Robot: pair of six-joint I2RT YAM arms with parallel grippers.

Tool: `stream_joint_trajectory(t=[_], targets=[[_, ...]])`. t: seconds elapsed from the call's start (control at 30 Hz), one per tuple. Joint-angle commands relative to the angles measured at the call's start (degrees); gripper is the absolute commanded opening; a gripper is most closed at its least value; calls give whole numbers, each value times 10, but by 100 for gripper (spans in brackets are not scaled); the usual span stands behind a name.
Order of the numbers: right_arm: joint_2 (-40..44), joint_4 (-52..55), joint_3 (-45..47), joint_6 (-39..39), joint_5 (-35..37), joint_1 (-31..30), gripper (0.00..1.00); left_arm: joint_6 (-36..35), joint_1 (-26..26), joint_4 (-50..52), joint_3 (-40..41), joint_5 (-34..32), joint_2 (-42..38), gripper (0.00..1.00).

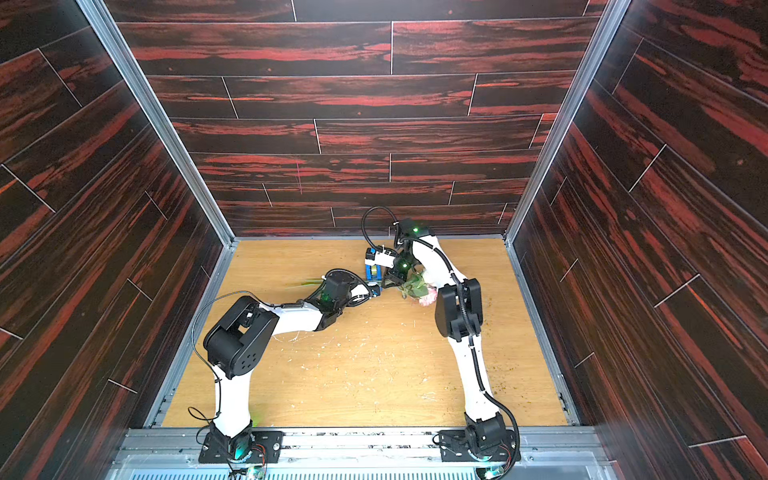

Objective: Wrap bouquets with tape
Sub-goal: Wrap the tape around the bouquet.

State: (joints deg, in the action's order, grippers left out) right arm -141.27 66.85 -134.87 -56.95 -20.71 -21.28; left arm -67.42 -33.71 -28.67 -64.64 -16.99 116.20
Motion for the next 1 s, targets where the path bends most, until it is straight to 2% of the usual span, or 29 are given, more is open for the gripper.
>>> stream_joint_trajectory(t=[0.0,0.07,0.2,0.27,0.33,0.47,0.53,0.73,0.83,0.97], targets=[[-38,-17,-16,-13,-4,-7,39,7,-6,-19,-19,21,-20,0],[-39,-27,-17,-13,2,-8,33,7,-5,-14,-20,22,-21,0],[-33,-40,-17,-23,3,-8,7,16,-6,-8,-17,24,-23,0],[-23,-47,-8,-28,29,-8,0,22,-6,1,-15,22,-24,0],[-11,-53,6,-34,35,-8,0,36,-6,10,-12,21,-30,7],[23,-87,60,-46,44,-8,0,79,-6,26,17,50,-74,39],[31,-101,79,-54,52,-7,0,107,-5,25,40,71,-106,49],[57,-151,114,-59,40,-9,0,149,2,97,113,174,-239,48],[68,-174,128,-59,40,-10,0,193,23,105,147,227,-304,48],[95,-226,179,-72,37,-16,0,235,68,137,153,275,-359,48]])
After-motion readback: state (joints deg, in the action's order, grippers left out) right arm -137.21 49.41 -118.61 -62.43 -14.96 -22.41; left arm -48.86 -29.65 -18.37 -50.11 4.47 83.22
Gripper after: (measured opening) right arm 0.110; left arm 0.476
